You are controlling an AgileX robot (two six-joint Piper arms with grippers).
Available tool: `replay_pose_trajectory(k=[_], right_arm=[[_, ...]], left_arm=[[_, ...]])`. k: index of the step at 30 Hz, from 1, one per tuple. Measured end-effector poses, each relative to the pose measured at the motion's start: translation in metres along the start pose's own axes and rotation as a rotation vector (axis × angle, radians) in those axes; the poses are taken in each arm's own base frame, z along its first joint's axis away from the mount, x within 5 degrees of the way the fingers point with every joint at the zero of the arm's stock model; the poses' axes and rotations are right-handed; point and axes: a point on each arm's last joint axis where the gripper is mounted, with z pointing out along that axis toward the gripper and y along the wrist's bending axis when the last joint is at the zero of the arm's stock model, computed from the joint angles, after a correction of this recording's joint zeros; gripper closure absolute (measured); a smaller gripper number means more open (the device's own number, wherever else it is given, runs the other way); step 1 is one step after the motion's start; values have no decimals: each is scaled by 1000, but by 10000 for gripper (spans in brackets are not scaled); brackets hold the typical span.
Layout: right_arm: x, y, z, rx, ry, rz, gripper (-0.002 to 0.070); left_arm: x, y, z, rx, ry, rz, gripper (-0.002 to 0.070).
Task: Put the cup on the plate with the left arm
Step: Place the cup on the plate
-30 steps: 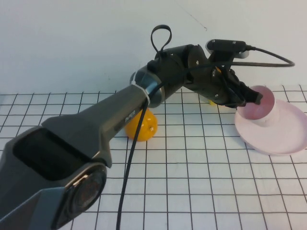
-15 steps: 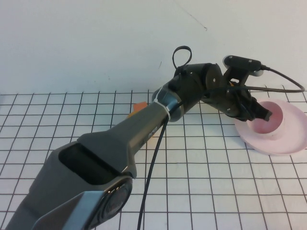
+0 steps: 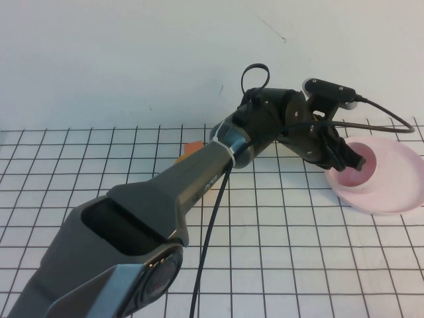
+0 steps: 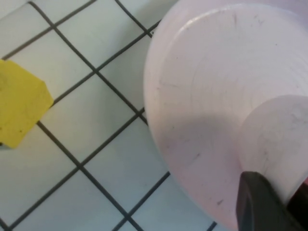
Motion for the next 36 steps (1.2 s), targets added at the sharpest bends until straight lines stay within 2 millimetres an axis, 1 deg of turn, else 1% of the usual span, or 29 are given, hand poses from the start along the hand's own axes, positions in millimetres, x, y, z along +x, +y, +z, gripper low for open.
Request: replay_pose_trajectory(k=[2,5,7,9,10,13,19,30,31,33,34,36], right_arm=[[0,0,0,0,0,0,678],[0,0,0,0,0,0,678],[0,0,0,0,0,0,678],[0,0,0,0,0,0,678],[0,0,0,0,0,0,678],[0,0,0,0,0,0,678],[0,0,0,0,0,0,678],[0,0,0,0,0,0,678],[0,0,0,0,0,0,678],[0,0,0,0,0,0,678],[0,0,0,0,0,0,678],[0,0,0,0,0,0,678]], left_arm=[[1,0,0,1,6,11,593],[0,-2,0,19,1,32,466],[-1,-4,0,40,-14,44,366],[-3,-6,0,61,-30,49,292],[-3,-6,0,69,-40,48,270],[-10,-9,-4,86,-73,63,242],[-20,-15,-12,116,-133,52,233],[-21,-18,-12,140,-140,59,237],[-21,-17,-12,135,-136,66,248],[-22,-17,-17,112,-122,99,296],[-23,-17,-21,94,-110,126,340],[-26,-18,-33,49,-83,185,451]])
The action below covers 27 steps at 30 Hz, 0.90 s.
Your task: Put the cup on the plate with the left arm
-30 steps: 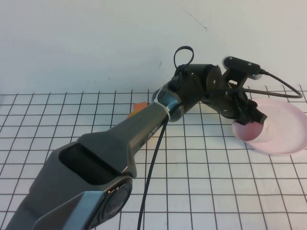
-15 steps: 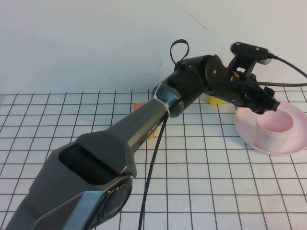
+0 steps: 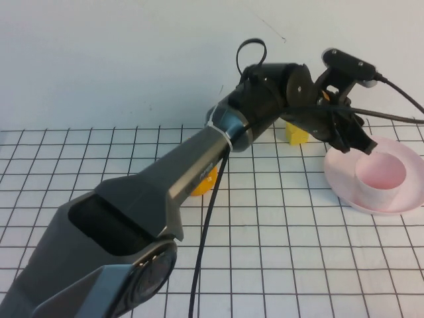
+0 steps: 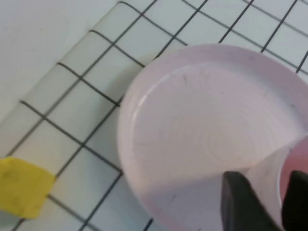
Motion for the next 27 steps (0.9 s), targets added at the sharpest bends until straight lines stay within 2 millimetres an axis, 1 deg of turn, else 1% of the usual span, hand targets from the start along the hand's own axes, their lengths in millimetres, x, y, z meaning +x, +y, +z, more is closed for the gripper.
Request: replay_pose_trajectory(k=[1,2,3,5,6,9,13,14,15,17,19,21,23,25,27], right_arm=[[0,0,0,0,0,0,678],[0,0,0,0,0,0,678],[0,0,0,0,0,0,678],[0,0,0,0,0,0,678],[0,0,0,0,0,0,678],[0,0,0,0,0,0,678],[0,0,0,0,0,0,678],[0,0,0,0,0,0,678],[0,0,0,0,0,0,678],[0,0,0,0,0,0,678],[0,0,0,0,0,0,678],[0,0,0,0,0,0,678],[0,0,0,0,0,0,678],[0,0,0,0,0,0,678],[0,0,0,0,0,0,678]], left_arm=[[-4,0,-9,-28,12,37,522],[-10,0,-20,-58,20,73,575],[-17,-1,-33,-84,19,104,610],[-32,-3,-63,-156,15,159,648],[-38,-4,-77,-189,10,175,655],[-59,-7,-134,-329,-16,212,669],[-83,-18,-225,-500,-108,183,672],[-87,-22,-248,-530,-141,164,673],[-90,-26,-267,-547,-172,147,673],[-95,-38,-312,-566,-257,111,675],[-94,-48,-349,-571,-321,94,675],[-89,-60,-385,-572,-371,95,675],[-80,-67,-410,-575,-387,89,676],[-68,-69,-418,-588,-362,88,676],[-56,-68,-419,-606,-337,80,676]])
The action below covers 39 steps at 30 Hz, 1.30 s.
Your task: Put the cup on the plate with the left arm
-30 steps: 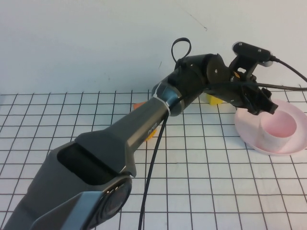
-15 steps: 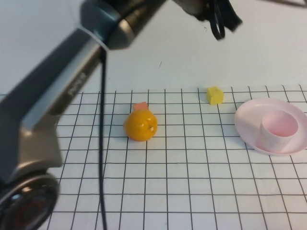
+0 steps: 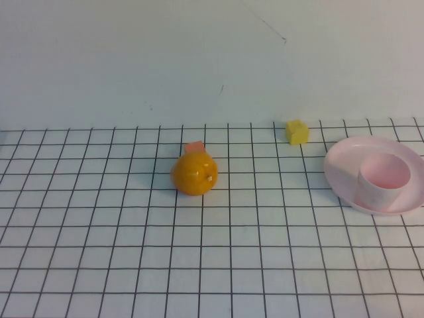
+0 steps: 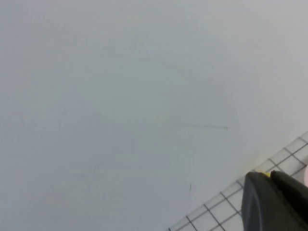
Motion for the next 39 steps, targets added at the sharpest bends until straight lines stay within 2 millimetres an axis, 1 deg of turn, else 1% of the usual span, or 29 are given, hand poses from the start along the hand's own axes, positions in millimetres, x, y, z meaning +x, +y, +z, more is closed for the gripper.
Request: replay_pose_trajectory(k=[4,6,10,13,17,20,24,26,28,30,33,35,37,39], right_arm=[[0,0,0,0,0,0,678],[0,0,0,0,0,0,678],[0,0,0,0,0,0,678],[0,0,0,0,0,0,678],[0,0,0,0,0,0,678],[0,0,0,0,0,0,678],[0,0,0,0,0,0,678],[0,0,0,0,0,0,678],[0,0,0,0,0,0,678],[0,0,0,0,0,0,678],[0,0,0,0,0,0,678],[0,0,0,0,0,0,678],[0,0,0,0,0,0,678],[0,0,0,0,0,0,678]], left_arm=[[30,-4,5,-2,75,-10,676],[46,-9,7,23,112,-31,676],[76,-25,15,129,225,-102,676],[92,-40,17,245,349,-186,676],[105,-55,17,364,486,-258,677],[108,-59,22,391,514,-244,677],[109,-61,24,402,509,-230,677],[105,-58,25,385,451,-249,677],[98,-52,21,363,338,-271,677],[90,-45,12,340,195,-281,677],[83,-33,-9,291,-41,-268,677],[88,-25,-26,254,-160,-243,677],[99,-15,-41,215,-240,-242,677],[118,-4,-52,164,-287,-267,677]])
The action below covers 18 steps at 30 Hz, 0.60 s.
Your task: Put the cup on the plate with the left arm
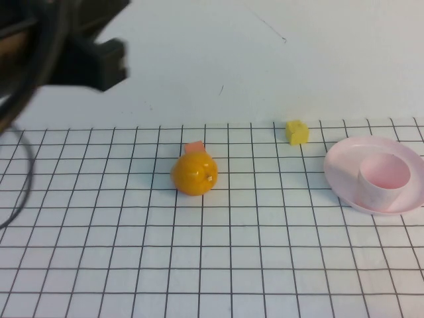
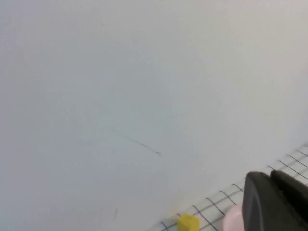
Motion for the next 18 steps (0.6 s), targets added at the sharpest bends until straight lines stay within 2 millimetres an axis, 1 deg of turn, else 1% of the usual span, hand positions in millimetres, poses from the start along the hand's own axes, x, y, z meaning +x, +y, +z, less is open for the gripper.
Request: replay_pose_trajectory(k=[1,4,6,8,10,12,16,18], right_arm=[[0,0,0,0,0,0,678],[0,0,0,0,0,0,678],[0,0,0,0,0,0,678],[0,0,0,0,0,0,678],[0,0,0,0,0,0,678],[0,0,0,0,0,0,678],[0,0,0,0,0,0,678],[0,0,0,0,0,0,678]], left_arm=[[10,6,-5,-25,-3,-8,677],[37,26,-31,-126,-59,-47,677],[58,37,-51,-203,-102,-82,677],[77,43,-72,-269,-153,-112,677],[100,48,-89,-342,-178,-126,677],[122,49,-107,-405,-211,-128,677],[161,47,-131,-489,-254,-120,677],[183,47,-136,-522,-255,-132,677]])
